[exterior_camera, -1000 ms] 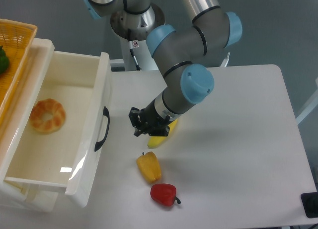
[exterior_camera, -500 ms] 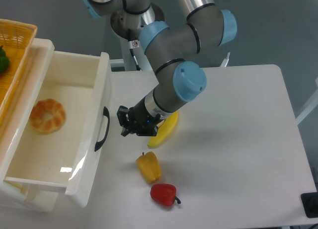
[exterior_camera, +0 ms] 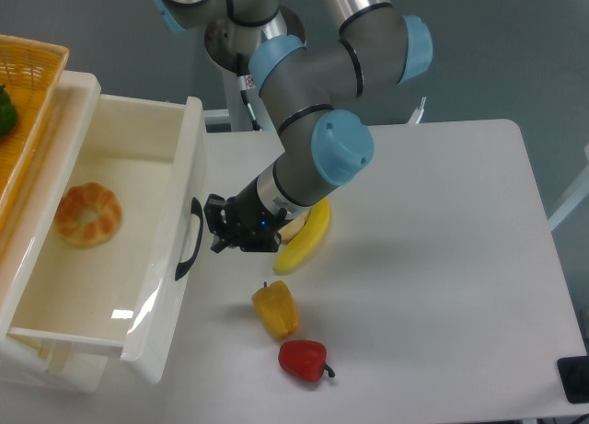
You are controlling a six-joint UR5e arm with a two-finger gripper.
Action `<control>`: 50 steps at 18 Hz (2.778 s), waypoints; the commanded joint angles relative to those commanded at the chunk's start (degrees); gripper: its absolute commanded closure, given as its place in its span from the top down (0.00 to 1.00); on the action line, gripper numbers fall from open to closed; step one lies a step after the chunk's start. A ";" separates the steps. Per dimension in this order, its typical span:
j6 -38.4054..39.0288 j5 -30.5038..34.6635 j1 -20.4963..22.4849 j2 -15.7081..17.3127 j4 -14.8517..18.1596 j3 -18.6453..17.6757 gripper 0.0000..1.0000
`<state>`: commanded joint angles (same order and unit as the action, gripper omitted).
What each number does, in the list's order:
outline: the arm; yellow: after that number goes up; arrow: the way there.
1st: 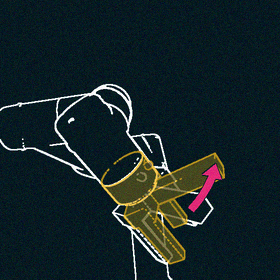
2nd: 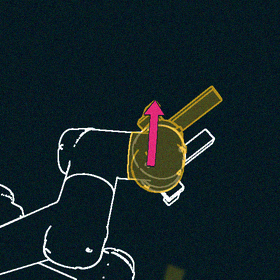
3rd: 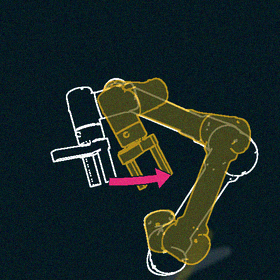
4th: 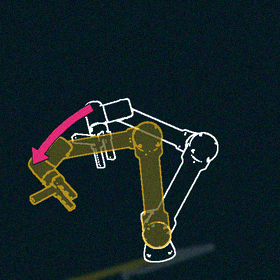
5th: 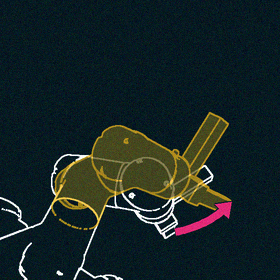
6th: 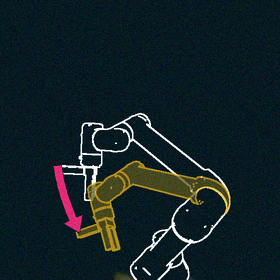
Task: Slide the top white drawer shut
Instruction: 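Lower the gripper to the drawer front beside its black handle, then push the drawer front with the gripper into the cabinet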
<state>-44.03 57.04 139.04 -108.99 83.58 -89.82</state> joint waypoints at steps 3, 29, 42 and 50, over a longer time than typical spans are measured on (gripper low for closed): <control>0.00 0.00 -0.88 0.00 0.00 0.00 0.00; 2.02 -2.29 -3.95 2.02 0.44 0.09 0.00; 4.22 -2.55 -7.38 2.37 0.27 -0.26 0.00; 5.36 -2.55 -8.61 2.46 -0.09 -0.09 0.00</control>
<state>-38.67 54.49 130.43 -106.52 83.50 -89.91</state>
